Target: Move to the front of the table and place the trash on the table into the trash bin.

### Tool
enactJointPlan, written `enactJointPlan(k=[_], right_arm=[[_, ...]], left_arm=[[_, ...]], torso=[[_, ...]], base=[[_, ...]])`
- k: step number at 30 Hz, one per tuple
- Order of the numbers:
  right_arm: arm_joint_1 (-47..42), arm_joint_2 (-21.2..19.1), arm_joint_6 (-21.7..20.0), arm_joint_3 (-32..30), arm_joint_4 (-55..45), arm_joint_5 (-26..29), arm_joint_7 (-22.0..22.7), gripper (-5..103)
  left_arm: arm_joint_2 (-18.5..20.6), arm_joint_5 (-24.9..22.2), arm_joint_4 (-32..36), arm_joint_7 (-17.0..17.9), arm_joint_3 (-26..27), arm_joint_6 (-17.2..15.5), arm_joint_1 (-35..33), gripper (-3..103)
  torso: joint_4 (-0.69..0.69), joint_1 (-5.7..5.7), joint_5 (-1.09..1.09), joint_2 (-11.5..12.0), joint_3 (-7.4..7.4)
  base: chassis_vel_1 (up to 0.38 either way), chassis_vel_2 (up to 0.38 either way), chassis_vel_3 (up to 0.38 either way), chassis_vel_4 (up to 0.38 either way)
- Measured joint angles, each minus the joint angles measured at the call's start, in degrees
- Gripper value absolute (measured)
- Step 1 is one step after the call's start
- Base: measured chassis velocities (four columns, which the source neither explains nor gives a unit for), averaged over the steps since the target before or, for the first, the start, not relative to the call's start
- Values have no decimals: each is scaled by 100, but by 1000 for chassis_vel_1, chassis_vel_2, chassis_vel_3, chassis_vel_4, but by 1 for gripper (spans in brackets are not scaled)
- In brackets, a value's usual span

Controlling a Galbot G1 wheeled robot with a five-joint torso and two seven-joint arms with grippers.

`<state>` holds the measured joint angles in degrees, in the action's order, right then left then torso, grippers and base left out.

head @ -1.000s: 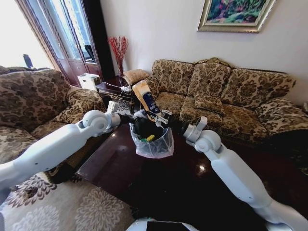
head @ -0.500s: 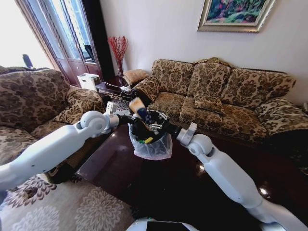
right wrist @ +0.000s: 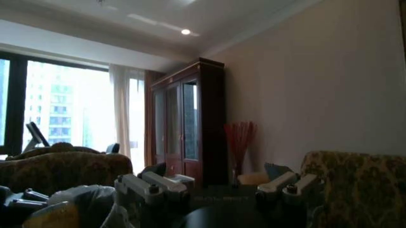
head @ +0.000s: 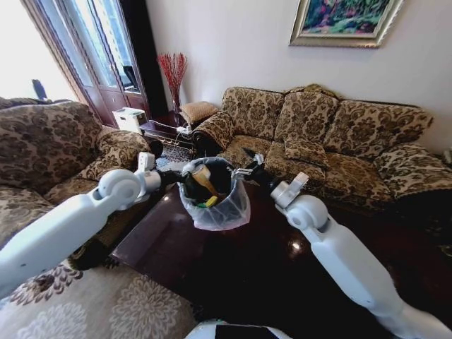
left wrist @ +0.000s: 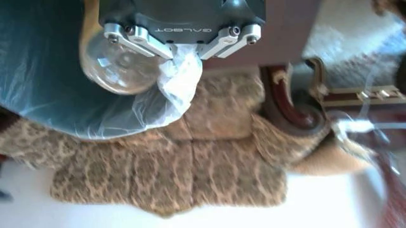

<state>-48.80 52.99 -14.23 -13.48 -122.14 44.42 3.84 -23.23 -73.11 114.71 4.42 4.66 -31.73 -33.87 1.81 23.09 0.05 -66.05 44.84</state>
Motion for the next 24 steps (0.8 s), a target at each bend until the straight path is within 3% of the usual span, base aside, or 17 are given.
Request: enactJointPlan(k=[3,4,5,7,10,12,13,14,16,21,24], right_arm=[[-668,11,-286,-679,-379,-32,301,100],[-1079,57,-417,-1061,-634,-86,433,100],[-1079,57,-417,-1061,-634,-86,433,100],[-1832,172,-531,-1648,-1094,-200,496,100],[-2202,262,-570,-1869,-1320,-259,555,100],[-2550,297,-598,-2057,-1499,-277,651,100],[-2661,294,-599,-2137,-1535,-283,659,100],[-2661,294,-599,-2137,-1535,-283,659,100],[-2860,270,-599,-2329,-1586,-283,672,100],[-3096,217,-593,-2519,-1692,-249,740,100],[-3188,218,-584,-2528,-1730,-247,755,100]], left_arm=[[-194,74,71,129,134,2,1,2],[-297,181,177,247,160,6,-14,2],[-297,181,177,247,160,6,-14,2],[-441,488,314,340,192,16,-99,2],[-540,773,476,353,617,76,-454,2],[-758,959,761,408,1646,160,-1365,2],[-842,996,881,364,1981,162,-1751,2],[-842,996,881,364,1981,162,-1751,2],[-1046,1205,1076,207,2753,203,-2561,2],[-1449,1364,1392,36,3538,268,-3489,2],[-1592,1426,1472,1,3646,340,-3683,2]], torso=[[-8,0,-9,0,0],[-15,2,-8,0,0],[-15,2,-8,0,0],[-19,3,0,0,0],[-13,3,-6,1,1],[-6,2,-3,0,0],[-5,2,-6,0,0],[-5,2,-6,0,0],[-6,2,-7,0,0],[-4,3,-8,1,2],[-4,1,-5,1,1]], base=[[0,0,0,0],[0,0,0,0],[0,0,0,0],[0,0,0,0],[15,-52,-31,17],[52,-69,-43,75],[96,-36,-38,95],[96,-36,-38,95],[107,-118,-127,140],[174,-180,-208,196],[249,-250,-270,248]])
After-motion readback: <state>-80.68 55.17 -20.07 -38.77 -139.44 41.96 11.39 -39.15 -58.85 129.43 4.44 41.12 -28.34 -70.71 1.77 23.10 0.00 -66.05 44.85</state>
